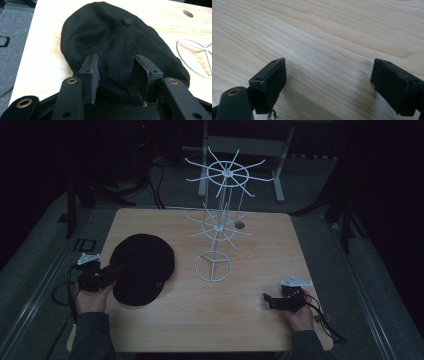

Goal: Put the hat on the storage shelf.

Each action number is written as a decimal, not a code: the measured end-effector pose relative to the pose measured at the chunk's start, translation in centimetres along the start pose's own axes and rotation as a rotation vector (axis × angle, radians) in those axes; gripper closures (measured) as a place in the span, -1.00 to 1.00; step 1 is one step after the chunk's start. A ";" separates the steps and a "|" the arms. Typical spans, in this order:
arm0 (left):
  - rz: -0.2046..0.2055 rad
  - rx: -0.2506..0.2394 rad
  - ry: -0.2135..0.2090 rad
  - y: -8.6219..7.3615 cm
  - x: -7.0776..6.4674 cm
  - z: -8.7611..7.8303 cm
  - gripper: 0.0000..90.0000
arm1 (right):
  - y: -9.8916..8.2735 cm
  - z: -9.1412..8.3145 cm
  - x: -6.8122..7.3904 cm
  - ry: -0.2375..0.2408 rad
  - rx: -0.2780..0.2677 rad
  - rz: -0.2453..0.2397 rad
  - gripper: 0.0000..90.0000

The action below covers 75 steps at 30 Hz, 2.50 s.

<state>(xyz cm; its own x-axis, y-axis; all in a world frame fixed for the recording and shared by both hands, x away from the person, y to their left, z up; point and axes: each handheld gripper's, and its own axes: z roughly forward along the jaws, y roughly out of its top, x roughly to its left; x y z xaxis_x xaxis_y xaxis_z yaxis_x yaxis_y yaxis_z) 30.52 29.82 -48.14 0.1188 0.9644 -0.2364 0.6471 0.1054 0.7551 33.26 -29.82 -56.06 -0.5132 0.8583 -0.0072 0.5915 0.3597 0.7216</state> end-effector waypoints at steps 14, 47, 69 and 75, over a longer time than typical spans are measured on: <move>0.008 0.064 0.045 2.0 0.5 2.5 0.19 | 0.0 0.0 0.0 -0.002 0.000 0.003 -0.71; -0.028 0.156 0.179 2.4 2.3 5.8 0.06 | 0.0 0.0 0.0 -0.002 -0.001 0.003 -0.71; -0.094 0.324 0.151 2.3 3.0 9.2 0.20 | 0.0 0.0 0.0 -0.002 -0.002 0.002 -0.71; -0.099 0.340 0.152 2.4 3.1 9.4 0.42 | 0.0 0.0 0.0 -0.002 -0.001 0.002 -0.71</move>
<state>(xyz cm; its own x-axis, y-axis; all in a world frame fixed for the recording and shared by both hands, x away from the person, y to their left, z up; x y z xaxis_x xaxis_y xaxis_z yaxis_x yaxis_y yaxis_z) 39.55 30.74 -52.81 -0.0530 0.9812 -0.1855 0.8655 0.1378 0.4816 33.23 -29.82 -56.06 -0.5106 0.8598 -0.0072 0.5917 0.3575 0.7226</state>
